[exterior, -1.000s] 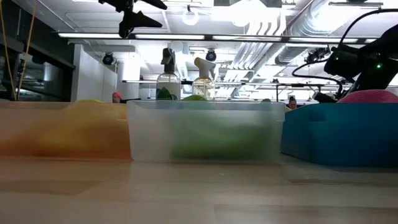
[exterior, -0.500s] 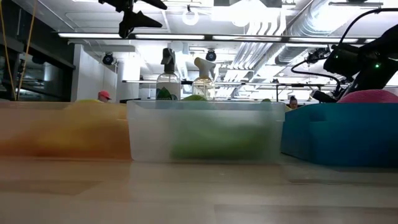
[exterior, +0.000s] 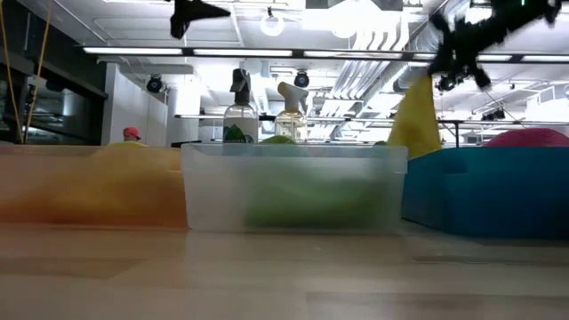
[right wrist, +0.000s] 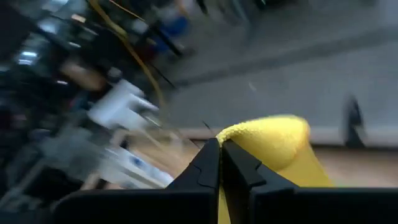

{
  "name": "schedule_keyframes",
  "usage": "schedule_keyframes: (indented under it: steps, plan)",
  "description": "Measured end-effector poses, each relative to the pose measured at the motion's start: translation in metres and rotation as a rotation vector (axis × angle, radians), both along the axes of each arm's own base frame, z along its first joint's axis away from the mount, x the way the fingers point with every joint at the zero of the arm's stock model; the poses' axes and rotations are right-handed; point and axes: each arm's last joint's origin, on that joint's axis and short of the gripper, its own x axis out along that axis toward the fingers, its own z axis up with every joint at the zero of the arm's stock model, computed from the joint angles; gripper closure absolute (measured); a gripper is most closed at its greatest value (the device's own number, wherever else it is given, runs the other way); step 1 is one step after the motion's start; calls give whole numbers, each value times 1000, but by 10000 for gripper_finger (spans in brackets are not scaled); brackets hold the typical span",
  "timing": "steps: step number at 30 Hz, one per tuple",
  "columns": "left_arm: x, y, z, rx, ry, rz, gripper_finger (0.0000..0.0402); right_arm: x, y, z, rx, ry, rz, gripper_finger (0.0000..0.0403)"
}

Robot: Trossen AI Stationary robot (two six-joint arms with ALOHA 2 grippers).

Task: Sort microfiber towel by color & place in baskets
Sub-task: Put the top yellow microfiber cloth into the orange bin

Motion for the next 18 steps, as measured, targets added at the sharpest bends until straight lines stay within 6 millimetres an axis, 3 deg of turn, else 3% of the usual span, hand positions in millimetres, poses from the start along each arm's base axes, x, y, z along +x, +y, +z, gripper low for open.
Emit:
schedule_keyframes:
  steps: [3, 7, 11, 18]
  plan:
    - [-4, -1, 12, 31, -98, 0, 193, 3, 6, 40, -101, -49, 60, 402]
    - [-9, -3, 28, 105, -238, -1, 193, 18, 14, 70, -142, -95, 183, 402]
    - [-15, -5, 41, 224, -335, 0, 193, 49, 21, 84, -174, -151, 328, 402]
    - [-27, -5, 51, 314, -382, 106, 193, 124, 42, 96, -264, -339, 611, 402]
